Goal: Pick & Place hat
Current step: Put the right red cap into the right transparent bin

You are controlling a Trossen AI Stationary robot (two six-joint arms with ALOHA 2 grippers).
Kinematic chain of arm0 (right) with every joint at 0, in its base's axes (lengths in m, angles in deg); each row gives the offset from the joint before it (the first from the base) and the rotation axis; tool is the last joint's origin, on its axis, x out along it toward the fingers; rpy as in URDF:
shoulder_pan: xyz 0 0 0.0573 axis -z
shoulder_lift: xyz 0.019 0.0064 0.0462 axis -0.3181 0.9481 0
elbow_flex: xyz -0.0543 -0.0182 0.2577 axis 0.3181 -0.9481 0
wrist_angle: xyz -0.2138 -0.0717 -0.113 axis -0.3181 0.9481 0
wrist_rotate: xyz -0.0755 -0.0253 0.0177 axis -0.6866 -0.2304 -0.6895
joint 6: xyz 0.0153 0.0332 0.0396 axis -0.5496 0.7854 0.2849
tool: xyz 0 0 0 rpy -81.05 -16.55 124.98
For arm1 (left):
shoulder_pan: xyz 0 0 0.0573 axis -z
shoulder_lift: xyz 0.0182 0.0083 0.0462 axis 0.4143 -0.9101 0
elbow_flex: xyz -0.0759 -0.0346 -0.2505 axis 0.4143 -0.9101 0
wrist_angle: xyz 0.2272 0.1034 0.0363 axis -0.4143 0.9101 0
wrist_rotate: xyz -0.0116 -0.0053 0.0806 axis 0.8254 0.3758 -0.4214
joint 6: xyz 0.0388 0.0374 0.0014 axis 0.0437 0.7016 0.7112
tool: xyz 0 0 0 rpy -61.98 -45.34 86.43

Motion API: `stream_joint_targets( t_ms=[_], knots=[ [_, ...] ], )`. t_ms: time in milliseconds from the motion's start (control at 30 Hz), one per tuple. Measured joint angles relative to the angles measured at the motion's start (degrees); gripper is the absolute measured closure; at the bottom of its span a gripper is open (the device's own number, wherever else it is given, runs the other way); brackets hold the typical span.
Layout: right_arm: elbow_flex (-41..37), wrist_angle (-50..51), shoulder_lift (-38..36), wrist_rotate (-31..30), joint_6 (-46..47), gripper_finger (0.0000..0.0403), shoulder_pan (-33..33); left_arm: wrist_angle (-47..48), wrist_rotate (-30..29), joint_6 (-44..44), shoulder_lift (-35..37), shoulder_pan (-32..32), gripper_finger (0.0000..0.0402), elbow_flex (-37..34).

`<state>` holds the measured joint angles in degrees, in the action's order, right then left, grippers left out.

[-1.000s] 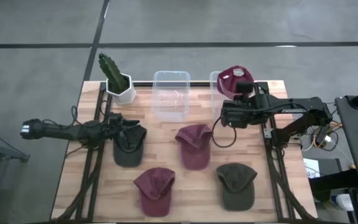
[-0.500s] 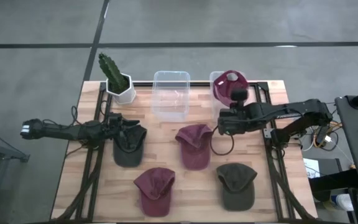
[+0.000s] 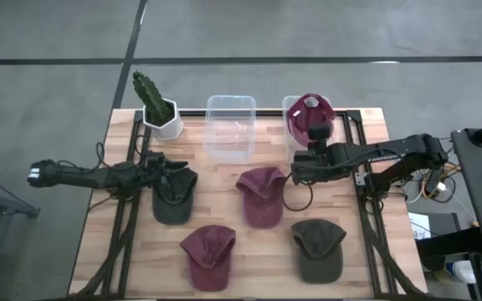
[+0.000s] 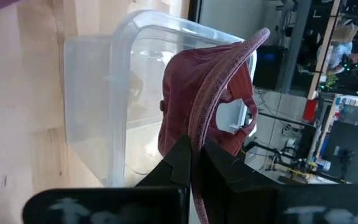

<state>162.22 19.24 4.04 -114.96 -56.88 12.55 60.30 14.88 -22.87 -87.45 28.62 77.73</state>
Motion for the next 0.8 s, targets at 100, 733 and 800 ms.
stream_joint_targets(
  t_ms=[100,733,800],
  knots=[
    [0.19,-0.01,-0.02,-0.02,1.01,0.0390,0.18,0.01,0.00,0.00,0.00,0.01,0.0246,0.00],
    [0.43,0.78,-0.08,6.72,3.36,0.0301,0.26,0.01,0.00,-0.02,-0.02,0.02,0.0246,0.00],
    [1.11,0.86,-0.08,6.69,3.33,0.0289,0.26,0.02,0.00,-0.02,0.00,0.00,0.0246,0.00]
  ],
)
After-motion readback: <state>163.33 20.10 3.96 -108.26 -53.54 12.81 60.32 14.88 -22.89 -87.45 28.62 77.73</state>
